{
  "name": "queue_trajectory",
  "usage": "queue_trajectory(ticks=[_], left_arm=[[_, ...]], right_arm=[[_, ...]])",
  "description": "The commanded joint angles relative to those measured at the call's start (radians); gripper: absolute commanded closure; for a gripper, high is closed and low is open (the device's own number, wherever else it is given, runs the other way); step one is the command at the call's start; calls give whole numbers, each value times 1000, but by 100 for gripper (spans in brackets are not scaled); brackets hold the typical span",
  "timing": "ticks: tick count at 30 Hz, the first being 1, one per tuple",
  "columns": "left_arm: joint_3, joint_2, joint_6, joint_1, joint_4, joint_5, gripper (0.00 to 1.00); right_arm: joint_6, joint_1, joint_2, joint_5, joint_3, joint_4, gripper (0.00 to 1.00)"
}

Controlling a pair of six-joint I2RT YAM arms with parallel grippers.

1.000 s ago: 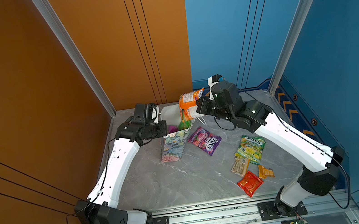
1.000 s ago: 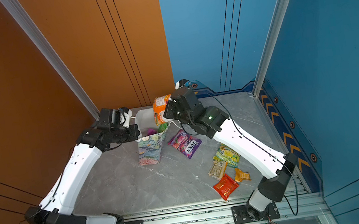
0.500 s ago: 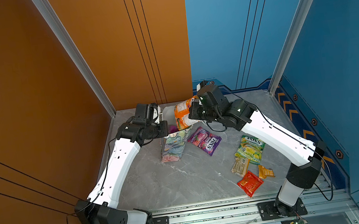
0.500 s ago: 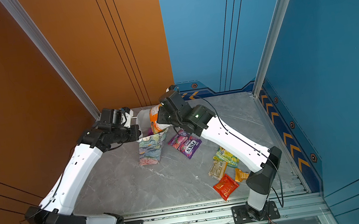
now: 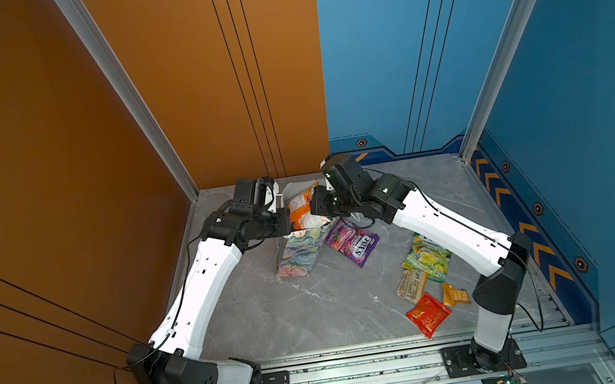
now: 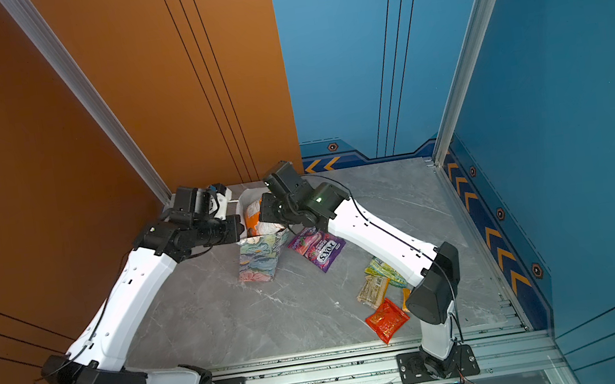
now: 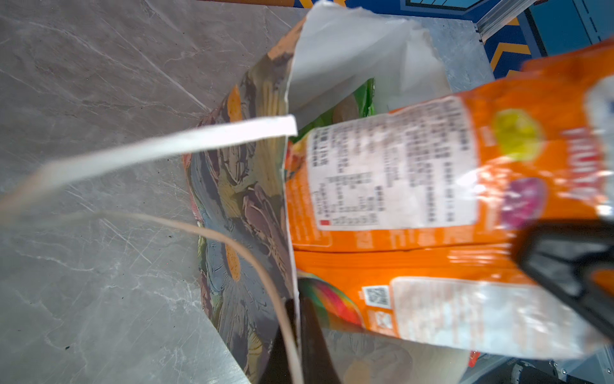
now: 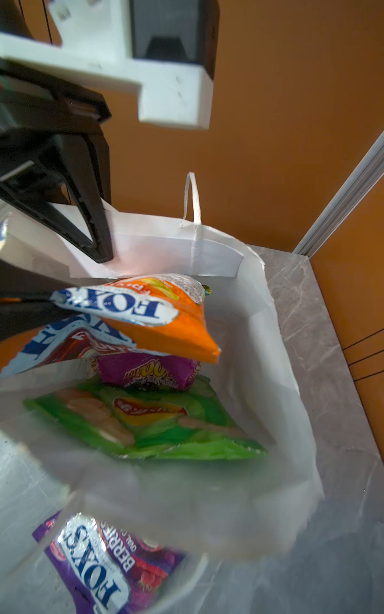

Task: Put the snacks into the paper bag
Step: 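Lower the orange Fox's bag into the paper bag with the right gripper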

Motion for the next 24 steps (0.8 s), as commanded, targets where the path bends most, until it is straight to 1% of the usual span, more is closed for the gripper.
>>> queue_trajectory(ticks=[1,10,15,24], left_arm=[[16,-52,29,-14,56,24,98],[13,-55,33,-24,63,35,98],[12,-56,35,-26,63,27,98],[12,-46,35,-28,62,24,98]], right_arm=[[42,-15,10,-66,47,58,100],[72,-10,48,-38,35,89,100],[97,-1,89,-48,24,130,100],[91,18,135,-33,27,133,100]])
